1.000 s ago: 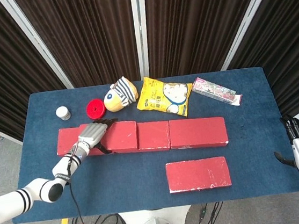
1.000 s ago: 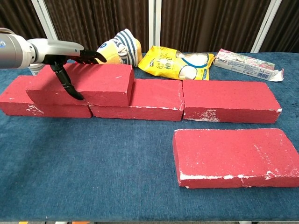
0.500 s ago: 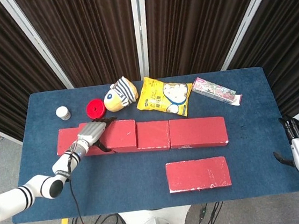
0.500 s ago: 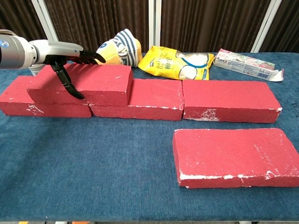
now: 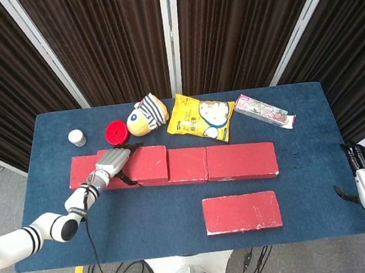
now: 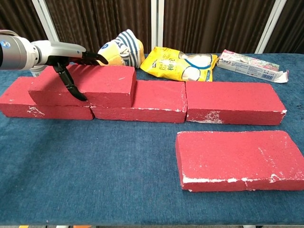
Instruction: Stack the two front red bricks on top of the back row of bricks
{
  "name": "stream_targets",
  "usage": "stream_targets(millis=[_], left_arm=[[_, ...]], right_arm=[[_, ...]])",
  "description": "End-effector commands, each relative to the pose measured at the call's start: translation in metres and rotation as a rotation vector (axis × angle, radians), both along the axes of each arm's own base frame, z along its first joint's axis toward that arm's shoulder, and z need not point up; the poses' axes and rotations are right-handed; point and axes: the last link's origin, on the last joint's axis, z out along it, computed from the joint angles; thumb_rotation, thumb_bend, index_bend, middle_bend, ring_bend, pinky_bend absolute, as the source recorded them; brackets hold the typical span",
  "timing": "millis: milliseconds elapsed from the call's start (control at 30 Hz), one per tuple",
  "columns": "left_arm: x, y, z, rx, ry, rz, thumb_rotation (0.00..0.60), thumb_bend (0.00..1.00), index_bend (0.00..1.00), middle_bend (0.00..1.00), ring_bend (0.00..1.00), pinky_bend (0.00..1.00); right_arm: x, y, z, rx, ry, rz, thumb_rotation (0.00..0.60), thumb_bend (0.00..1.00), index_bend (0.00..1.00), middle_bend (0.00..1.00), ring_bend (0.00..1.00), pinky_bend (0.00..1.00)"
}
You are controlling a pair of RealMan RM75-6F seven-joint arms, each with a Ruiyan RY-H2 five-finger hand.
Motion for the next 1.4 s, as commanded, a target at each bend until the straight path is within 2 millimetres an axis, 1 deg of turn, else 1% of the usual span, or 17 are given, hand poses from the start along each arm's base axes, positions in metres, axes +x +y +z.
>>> stream_targets(millis=[33, 267, 433, 533, 567, 667, 700, 767, 1167, 1400], left_arm=[[-0.0003, -0.0004, -0.0011, -0.002, 0.001, 0.002, 0.6, 0.18, 0.02, 0.23, 0.11, 0.08], [0.0001, -0.0014, -0.0048, -0.006, 0.002, -0.001, 0.6, 0.18, 0.02, 0.23, 0.11, 0.08], [0.0, -0.0023, -0.0072, -0.013, 0.003, -0.002, 0.6, 0.18, 0.02, 0.21, 0.11, 0.06], [-0.0003, -0.0025, -0.0076, -0.011, 0.0, -0.003, 0.6, 0.18, 0.02, 0.15, 0.11, 0.04], [-0.0002, -0.0026, -0.0076, -0.011, -0.002, -0.004, 0.6, 0.18, 0.02, 0.11, 0.1, 0.04], [0.0007, -0.0023, -0.0062, -0.002, -0.012, -0.008, 0.6, 0.17, 0.02, 0.02, 0.03, 0.01], [0.0011, -0.0022, -0.0055, -0.001, -0.016, -0.009, 0.6, 0.17, 0.02, 0.01, 0.01, 0.01], [0.0015, -0.0024, -0.0048, -0.006, -0.019, -0.007, 0.6, 0.16, 0.02, 0.0, 0.0, 0.0], [0.003, -0.0018, -0.0037, -0.008, -0.034, -0.013, 0.6, 0.15, 0.02, 0.0, 0.0, 0.0], [0.0037, -0.0047, -0.0044, -0.017, -0.036, -0.022, 0.6, 0.15, 0.02, 0.0, 0.0, 0.0]], right_arm=[[-0.0005, -0.0002, -0.0001, 0.001, 0.0, -0.001, 0.6, 0.14, 0.0, 0.0, 0.0, 0.0], [-0.0016, -0.0005, 0.001, -0.002, 0.0, -0.003, 0.6, 0.14, 0.0, 0.0, 0.0, 0.0], [-0.0018, -0.0002, 0.0015, -0.002, 0.003, -0.005, 0.6, 0.14, 0.0, 0.0, 0.0, 0.0], [-0.0013, -0.0004, 0.0015, -0.001, 0.002, -0.006, 0.6, 0.14, 0.0, 0.0, 0.0, 0.0], [-0.0012, -0.0006, 0.0015, -0.001, 0.002, -0.006, 0.6, 0.14, 0.0, 0.0, 0.0, 0.0], [-0.0009, -0.001, 0.0009, 0.001, 0.002, -0.006, 0.6, 0.14, 0.0, 0.0, 0.0, 0.0], [-0.0009, -0.0012, 0.0007, 0.003, 0.002, -0.007, 0.6, 0.14, 0.0, 0.0, 0.0, 0.0], [-0.0011, -0.0013, 0.0007, 0.003, 0.002, -0.008, 0.6, 0.14, 0.0, 0.0, 0.0, 0.0], [-0.0031, 0.0, 0.0047, -0.002, -0.006, -0.019, 0.6, 0.15, 0.0, 0.0, 0.0, 0.0], [-0.0037, 0.0, 0.0037, 0.005, -0.011, -0.022, 0.6, 0.15, 0.0, 0.0, 0.0, 0.0]])
